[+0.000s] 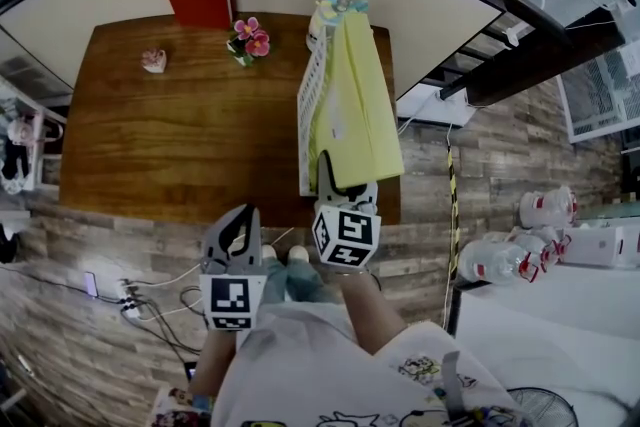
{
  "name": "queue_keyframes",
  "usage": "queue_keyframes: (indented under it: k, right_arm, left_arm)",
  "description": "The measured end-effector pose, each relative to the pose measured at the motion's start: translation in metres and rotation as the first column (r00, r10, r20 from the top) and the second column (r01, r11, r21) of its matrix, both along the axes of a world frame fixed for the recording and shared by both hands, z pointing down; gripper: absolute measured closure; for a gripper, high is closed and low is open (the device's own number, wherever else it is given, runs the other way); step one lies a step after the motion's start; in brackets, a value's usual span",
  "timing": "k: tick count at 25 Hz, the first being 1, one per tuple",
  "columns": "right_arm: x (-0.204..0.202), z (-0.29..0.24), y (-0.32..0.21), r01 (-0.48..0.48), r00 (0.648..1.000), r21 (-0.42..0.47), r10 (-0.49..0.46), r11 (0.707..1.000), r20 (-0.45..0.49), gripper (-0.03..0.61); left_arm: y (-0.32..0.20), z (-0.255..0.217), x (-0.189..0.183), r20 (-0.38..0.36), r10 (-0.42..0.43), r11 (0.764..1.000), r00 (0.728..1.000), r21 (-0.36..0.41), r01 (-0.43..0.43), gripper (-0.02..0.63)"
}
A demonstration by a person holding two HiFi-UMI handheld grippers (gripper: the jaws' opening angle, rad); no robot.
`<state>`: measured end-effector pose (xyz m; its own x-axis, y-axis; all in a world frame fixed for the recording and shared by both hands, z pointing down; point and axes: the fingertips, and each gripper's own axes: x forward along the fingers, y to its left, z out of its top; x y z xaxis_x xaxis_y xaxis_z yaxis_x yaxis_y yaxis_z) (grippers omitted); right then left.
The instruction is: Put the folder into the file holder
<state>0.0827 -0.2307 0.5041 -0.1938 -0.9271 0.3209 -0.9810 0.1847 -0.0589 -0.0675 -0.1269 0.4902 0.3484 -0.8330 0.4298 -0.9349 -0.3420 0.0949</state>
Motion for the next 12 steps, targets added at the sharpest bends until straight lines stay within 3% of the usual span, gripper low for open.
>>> queue_keyframes:
  k: [12]
  right_arm:
    - [-0.0078, 0.0064, -0.0008, 0.057, 0.995, -0.016, -0.058, 0.998, -0.079, 0.402]
  left_arm:
    - [-0.0046, 0.0026, -0.0005, 0.002, -0.006, 1.0, 1.0, -0.002, 0.006, 0.606]
